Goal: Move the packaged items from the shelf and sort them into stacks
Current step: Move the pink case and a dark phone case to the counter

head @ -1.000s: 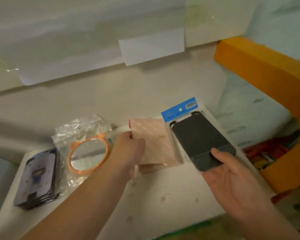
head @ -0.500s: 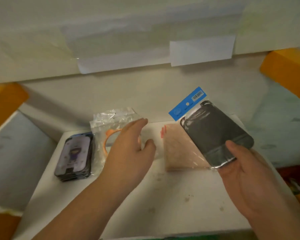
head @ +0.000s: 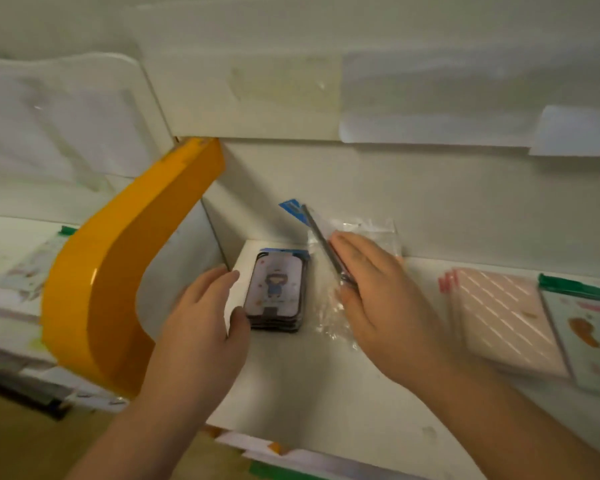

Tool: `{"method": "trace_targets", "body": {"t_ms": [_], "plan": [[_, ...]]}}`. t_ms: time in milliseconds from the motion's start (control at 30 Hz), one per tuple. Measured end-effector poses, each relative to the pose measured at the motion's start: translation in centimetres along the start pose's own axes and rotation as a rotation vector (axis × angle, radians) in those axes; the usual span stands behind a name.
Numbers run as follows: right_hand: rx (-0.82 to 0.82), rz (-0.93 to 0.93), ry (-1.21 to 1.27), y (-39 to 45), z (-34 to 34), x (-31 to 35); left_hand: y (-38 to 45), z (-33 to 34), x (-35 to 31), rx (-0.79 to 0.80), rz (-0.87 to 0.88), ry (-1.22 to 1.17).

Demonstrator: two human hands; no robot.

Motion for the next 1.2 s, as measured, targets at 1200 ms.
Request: {"method": "trace_targets", "body": {"t_ms": [1200], "plan": [[0.027,0.336,-0.198,-5.0,1.5,4.9,0.3,1.7,2.6,0.221,0.389,-0.128]]}}
Point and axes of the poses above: each hand's wrist, its own y-axis towards the middle knuckle, its own z-axis out of the palm, x = y × z, the point moved 4 cm from there along y, towards the middle knuckle, and after that the axes turned 4 degrees about -z, right-handed, at the moved point
